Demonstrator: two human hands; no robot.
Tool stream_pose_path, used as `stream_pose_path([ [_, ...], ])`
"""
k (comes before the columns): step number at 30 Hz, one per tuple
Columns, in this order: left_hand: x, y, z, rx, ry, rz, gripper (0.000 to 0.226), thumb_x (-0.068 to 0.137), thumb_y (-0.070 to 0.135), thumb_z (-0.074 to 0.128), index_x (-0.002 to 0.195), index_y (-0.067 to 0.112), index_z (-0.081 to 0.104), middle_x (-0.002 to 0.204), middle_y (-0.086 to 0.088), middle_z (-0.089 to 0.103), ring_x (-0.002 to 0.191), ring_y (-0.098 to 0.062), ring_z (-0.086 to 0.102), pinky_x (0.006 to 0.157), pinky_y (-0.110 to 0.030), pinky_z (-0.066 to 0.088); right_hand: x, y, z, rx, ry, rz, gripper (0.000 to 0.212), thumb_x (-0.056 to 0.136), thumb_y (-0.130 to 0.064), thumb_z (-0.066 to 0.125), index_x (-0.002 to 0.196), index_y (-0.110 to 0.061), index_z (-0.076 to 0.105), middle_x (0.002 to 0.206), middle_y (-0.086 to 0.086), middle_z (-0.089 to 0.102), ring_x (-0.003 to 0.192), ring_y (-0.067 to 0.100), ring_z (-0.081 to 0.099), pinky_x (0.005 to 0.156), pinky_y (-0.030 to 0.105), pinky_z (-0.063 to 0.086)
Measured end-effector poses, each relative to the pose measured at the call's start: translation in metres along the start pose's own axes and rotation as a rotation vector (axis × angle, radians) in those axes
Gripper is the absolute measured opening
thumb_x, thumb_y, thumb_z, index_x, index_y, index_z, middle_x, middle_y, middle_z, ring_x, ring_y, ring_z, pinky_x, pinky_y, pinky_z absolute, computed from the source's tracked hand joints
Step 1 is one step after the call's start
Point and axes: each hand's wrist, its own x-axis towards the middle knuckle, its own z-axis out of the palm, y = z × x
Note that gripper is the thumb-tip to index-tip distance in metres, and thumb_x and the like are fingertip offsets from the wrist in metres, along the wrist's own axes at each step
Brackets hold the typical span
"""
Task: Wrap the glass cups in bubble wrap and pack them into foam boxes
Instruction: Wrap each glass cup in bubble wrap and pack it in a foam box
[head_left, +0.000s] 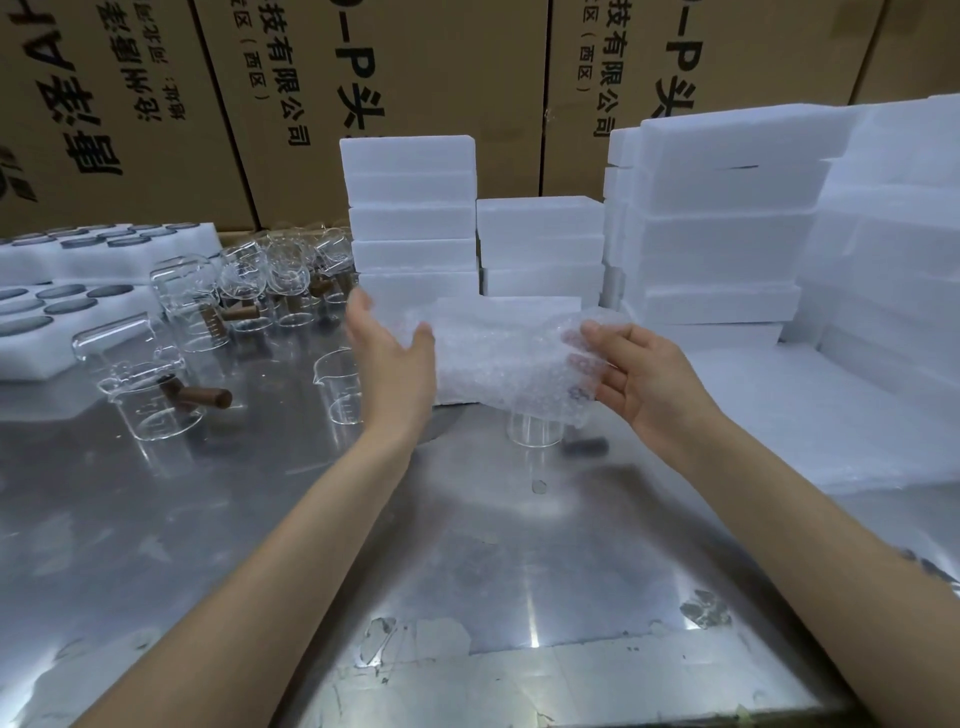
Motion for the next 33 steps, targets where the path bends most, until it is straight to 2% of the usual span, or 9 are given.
stream_pose_path([
  [3,-0.012,0.005,-0.001,0.324,0.141,0.441,0.066,0.082,0.009,0.068,0.139,0.007,0.034,0.139,-0.016,0.029,0.127,-0.022,0.029,0.103,-0.022,0.019,-0.006,0.001,0.008,0.026,0.051,-0.047,0.015,0.085,-0.019,0.068,0.088,-0.013,0.054,0.103,-0.001,0.073,0.086,0.013,0.072,0.062,0.021,0.056],
  [6,-0.024,0.010,0.004,0.390,-0.044,0.719,0.034,0.083,0.024,0.072,0.111,0.010,0.060,0.105,-0.007,0.054,0.096,-0.021,0.051,0.084,-0.027,0.034,-0.009,0.002,0.015,0.142,0.033,-0.042,0.018,0.087,-0.011,0.063,0.104,-0.005,0.058,0.112,0.006,0.069,0.092,0.017,0.071,0.070,0.031,0.059],
  [9,-0.043,0.012,0.014,0.363,-0.318,0.711,0.042,0.079,0.047,0.072,0.105,0.016,0.060,0.095,0.006,0.056,0.078,-0.001,0.045,0.067,-0.018,0.040,-0.011,0.002,0.020,0.259,-0.032,-0.012,0.007,0.089,-0.005,0.058,0.096,-0.005,0.055,0.116,0.010,0.066,0.099,0.017,0.069,0.082,0.029,0.057],
  [13,-0.052,0.007,0.023,0.339,-0.418,0.580,0.069,0.073,0.059,0.072,0.126,0.023,0.047,0.123,0.014,0.049,0.104,0.002,0.049,0.077,-0.007,0.036,-0.012,0.002,0.024,0.297,-0.123,0.003,0.034,0.085,-0.009,0.061,0.117,-0.002,0.056,0.110,0.007,0.069,0.101,0.013,0.068,0.076,0.019,0.055],
  [15,-0.049,0.006,0.024,0.306,-0.405,0.539,0.066,0.078,0.050,0.072,0.131,0.022,0.043,0.129,0.013,0.048,0.113,-0.002,0.050,0.080,-0.015,0.042,-0.012,0.004,0.022,0.311,-0.195,0.012,0.046,0.080,-0.017,0.063,0.121,-0.013,0.043,0.113,0.003,0.070,0.105,0.012,0.066,0.074,0.017,0.053],
  [22,-0.034,0.006,0.018,0.199,-0.224,0.565,0.023,0.097,0.011,0.051,0.120,0.013,0.056,0.113,0.005,0.065,0.100,-0.013,0.065,0.083,-0.026,0.048,-0.010,0.002,0.022,0.179,-0.180,0.003,0.018,0.094,-0.016,0.047,0.093,-0.018,0.064,0.107,0.000,0.072,0.096,0.012,0.068,0.074,0.020,0.053],
  [27,-0.017,0.013,0.005,0.051,0.016,0.535,0.018,0.099,0.013,0.050,0.112,0.011,0.063,0.092,0.017,0.062,0.082,-0.009,0.069,0.060,-0.030,0.046,-0.006,-0.004,0.012,-0.221,0.022,-0.159,0.012,0.087,-0.026,0.050,0.081,-0.017,0.055,0.096,-0.006,0.072,0.078,0.002,0.061,0.072,0.020,0.046],
  [31,-0.011,0.017,-0.006,0.166,0.101,0.781,0.022,0.097,0.010,0.053,0.113,0.005,0.067,0.102,0.004,0.061,0.091,-0.009,0.059,0.078,-0.016,0.045,0.002,0.001,0.000,-1.090,0.224,-0.200,0.025,0.096,-0.036,0.045,0.094,-0.016,0.061,0.103,0.001,0.064,0.108,0.021,0.054,0.086,0.030,0.039],
  [33,-0.012,0.013,-0.006,0.336,0.075,0.893,0.021,0.094,0.007,0.057,0.110,0.005,0.070,0.099,-0.009,0.061,0.084,-0.016,0.055,0.074,-0.020,0.045,0.002,0.005,-0.005,-1.189,0.139,-0.045,0.045,0.097,-0.046,0.039,0.106,-0.008,0.061,0.105,0.007,0.067,0.097,0.024,0.058,0.085,0.034,0.040],
])
